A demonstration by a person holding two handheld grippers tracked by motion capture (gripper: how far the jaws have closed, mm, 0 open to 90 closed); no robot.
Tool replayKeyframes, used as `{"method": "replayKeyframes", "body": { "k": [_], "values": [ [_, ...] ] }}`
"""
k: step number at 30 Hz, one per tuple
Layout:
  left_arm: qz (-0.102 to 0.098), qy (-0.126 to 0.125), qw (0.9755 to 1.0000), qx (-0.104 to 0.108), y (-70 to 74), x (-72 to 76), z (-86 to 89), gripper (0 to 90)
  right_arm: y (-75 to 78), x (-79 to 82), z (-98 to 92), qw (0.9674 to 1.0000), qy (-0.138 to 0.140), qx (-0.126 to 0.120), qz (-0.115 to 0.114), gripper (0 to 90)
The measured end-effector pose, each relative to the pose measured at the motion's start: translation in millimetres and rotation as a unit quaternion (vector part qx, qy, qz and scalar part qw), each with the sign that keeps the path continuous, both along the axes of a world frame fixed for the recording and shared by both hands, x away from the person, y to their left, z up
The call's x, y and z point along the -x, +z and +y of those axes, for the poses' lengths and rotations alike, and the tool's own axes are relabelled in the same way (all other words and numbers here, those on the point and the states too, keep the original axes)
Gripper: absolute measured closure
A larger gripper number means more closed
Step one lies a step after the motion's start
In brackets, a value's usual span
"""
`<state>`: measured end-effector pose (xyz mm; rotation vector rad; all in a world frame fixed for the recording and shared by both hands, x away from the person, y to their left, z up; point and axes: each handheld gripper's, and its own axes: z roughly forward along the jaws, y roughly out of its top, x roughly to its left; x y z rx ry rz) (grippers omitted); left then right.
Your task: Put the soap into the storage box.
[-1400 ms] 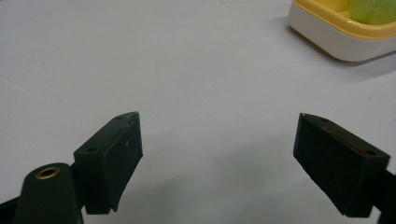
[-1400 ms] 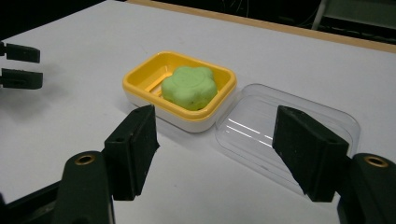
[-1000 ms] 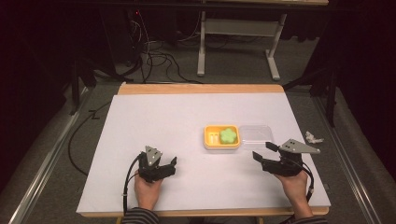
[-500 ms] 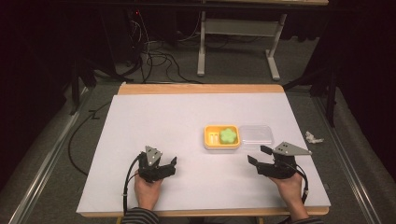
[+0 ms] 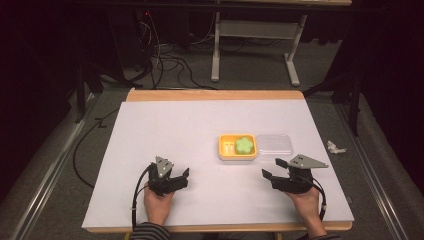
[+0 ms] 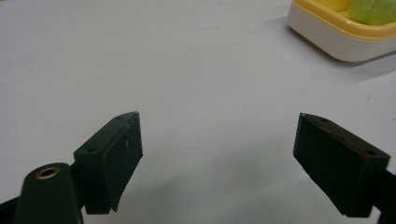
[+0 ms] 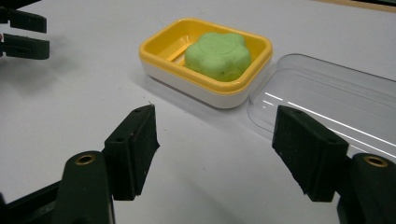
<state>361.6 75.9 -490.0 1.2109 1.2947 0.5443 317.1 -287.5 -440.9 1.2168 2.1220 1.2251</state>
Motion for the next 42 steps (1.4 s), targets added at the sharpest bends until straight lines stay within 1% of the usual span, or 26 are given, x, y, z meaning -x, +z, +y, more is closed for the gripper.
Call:
{"method": "replayKeyframes", "body": {
  "k": [9,11,15,25,27,29,33,35,39,42],
  "values": [
    [0.000,0.000,1.0000,0.000,0.0,0.0,0.0,16.1,-6.7,-2.2,5.5,1.0000,0.000,0.003,0.009,31.6],
    [0.000,0.000,1.0000,0.000,0.0,0.0,0.0,16.1,-9.4,-3.8,6.7,0.9999,0.004,0.010,0.007,31.6],
    [0.000,0.000,1.0000,0.000,0.0,0.0,0.0,16.1,-11.5,-4.2,8.2,0.9998,0.000,0.010,0.014,31.7],
    [0.000,0.000,1.0000,0.000,0.0,0.0,0.0,16.1,-17.5,-7.3,10.2,0.9997,-0.003,0.015,0.021,31.7],
    [0.000,0.000,1.0000,0.000,0.0,0.0,0.0,16.1,-19.4,-8.6,11.1,0.9995,-0.004,0.020,0.025,31.7],
    [0.000,0.000,1.0000,0.000,0.0,0.0,0.0,16.1,-20.2,-9.6,11.6,0.9994,-0.002,0.023,0.024,31.7],
    [0.000,0.000,1.0000,0.000,0.0,0.0,0.0,16.1,-22.3,-11.5,12.2,0.9993,-0.004,0.027,0.026,31.7],
    [0.000,0.000,1.0000,0.000,0.0,0.0,0.0,16.1,-24.7,-12.4,12.8,0.9991,-0.007,0.026,0.033,31.8],
    [0.000,0.000,1.0000,0.000,0.0,0.0,0.0,16.1,-28.2,-13.6,13.4,0.9988,-0.009,0.031,0.037,31.8],
    [0.000,0.000,1.0000,0.000,0.0,0.0,0.0,16.1,-30.1,-14.3,13.5,0.9987,-0.012,0.033,0.037,31.8]
  ]
}}
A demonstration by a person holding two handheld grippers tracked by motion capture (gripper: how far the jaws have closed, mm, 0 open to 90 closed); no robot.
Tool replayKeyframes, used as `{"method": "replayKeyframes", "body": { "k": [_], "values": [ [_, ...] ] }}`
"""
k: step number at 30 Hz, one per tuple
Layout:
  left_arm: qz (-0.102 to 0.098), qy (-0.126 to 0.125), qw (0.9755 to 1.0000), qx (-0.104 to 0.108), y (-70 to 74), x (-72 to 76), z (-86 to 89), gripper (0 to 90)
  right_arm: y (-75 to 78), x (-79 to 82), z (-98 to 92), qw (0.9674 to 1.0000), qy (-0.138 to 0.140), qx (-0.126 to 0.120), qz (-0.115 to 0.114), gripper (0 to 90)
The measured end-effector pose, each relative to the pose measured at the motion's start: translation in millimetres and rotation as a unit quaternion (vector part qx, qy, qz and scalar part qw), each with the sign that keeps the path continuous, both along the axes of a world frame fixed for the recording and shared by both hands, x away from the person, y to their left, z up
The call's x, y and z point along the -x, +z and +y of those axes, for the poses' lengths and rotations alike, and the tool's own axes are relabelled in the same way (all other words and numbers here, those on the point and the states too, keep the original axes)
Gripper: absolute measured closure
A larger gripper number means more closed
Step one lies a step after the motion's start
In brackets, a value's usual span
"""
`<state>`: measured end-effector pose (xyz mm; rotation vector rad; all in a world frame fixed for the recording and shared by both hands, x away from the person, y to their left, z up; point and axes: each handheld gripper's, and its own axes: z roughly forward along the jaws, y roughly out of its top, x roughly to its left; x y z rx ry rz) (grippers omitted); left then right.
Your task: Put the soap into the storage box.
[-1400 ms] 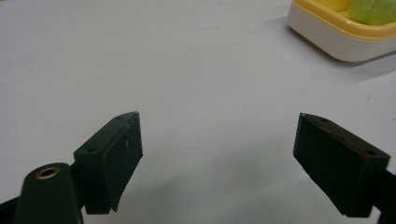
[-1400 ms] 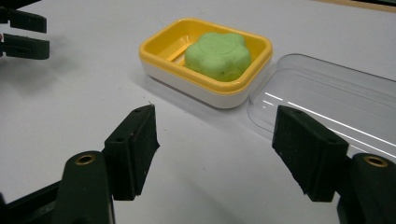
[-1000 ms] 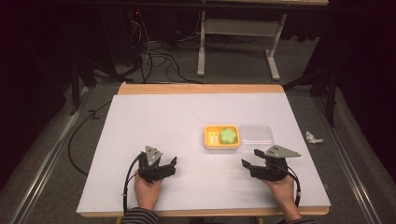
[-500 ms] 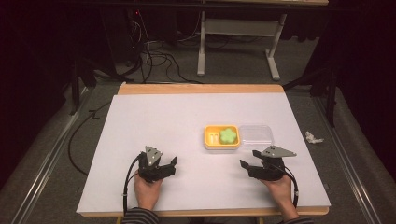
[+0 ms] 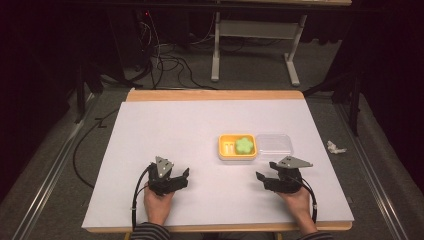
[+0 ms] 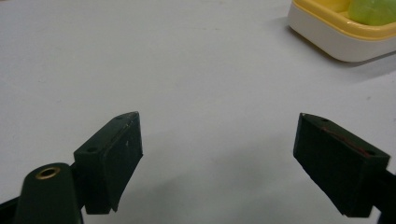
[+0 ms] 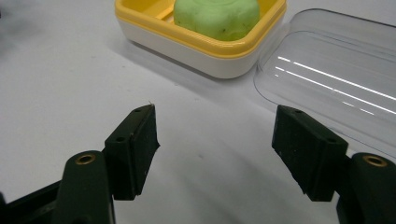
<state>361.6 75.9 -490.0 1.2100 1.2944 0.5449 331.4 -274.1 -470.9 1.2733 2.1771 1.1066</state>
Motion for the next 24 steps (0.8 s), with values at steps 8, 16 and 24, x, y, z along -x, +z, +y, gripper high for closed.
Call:
{"method": "replayKeyframes", "body": {
  "k": [8,16,24],
  "values": [
    [0.000,0.000,1.0000,0.000,0.0,0.0,0.0,16.1,-4.4,-1.3,0.7,1.0000,-0.004,0.008,0.003,31.9],
    [0.000,0.001,1.0000,-0.001,-0.1,0.0,-0.1,16.1,-7.6,-1.7,1.5,0.9999,-0.004,0.013,0.004,31.9],
    [0.000,0.001,1.0000,0.000,0.0,0.0,-0.1,16.1,-8.1,-1.8,2.2,0.9998,-0.002,0.020,0.002,31.9]
  ]
}}
